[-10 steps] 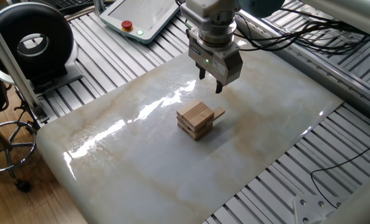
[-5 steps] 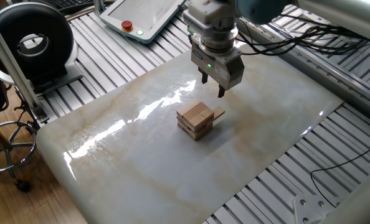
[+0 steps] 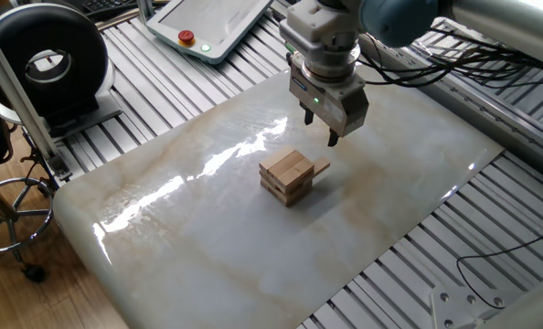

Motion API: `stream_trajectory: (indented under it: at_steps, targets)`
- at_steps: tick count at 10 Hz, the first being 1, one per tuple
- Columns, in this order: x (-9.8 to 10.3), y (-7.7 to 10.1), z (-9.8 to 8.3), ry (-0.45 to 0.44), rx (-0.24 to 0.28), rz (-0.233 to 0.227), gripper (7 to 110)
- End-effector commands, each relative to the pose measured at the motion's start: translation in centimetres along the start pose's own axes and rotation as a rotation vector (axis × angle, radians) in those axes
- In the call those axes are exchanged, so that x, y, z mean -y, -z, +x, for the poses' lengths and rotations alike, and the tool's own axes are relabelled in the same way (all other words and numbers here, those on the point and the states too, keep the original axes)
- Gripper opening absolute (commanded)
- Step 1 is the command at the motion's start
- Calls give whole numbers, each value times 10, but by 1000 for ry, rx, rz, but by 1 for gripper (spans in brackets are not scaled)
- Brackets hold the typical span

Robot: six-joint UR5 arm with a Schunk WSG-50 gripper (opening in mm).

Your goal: Play Jenga

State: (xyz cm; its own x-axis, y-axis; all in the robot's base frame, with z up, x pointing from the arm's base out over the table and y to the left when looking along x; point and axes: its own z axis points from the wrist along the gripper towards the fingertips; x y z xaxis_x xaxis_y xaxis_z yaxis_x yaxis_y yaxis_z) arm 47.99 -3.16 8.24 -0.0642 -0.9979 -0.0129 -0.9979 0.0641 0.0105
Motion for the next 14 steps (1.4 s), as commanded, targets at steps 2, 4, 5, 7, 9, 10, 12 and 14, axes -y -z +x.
stream_trajectory:
  at_steps: [2,4,5,7,9,10,12,14]
  targets:
    - [-20,-6,-17,-3,36,-38,66]
    - [-24,-19,-19,-11,35,-31,66]
    - [-25,-23,-22,-11,53,-24,66]
    - [-24,-33,-18,-5,35,-6,66]
    - [-21,-40,-15,10,18,11,66]
    - [-20,-41,-14,14,12,13,66]
    - [-19,-49,-17,11,0,27,66]
    - [-16,-56,-20,8,3,39,66]
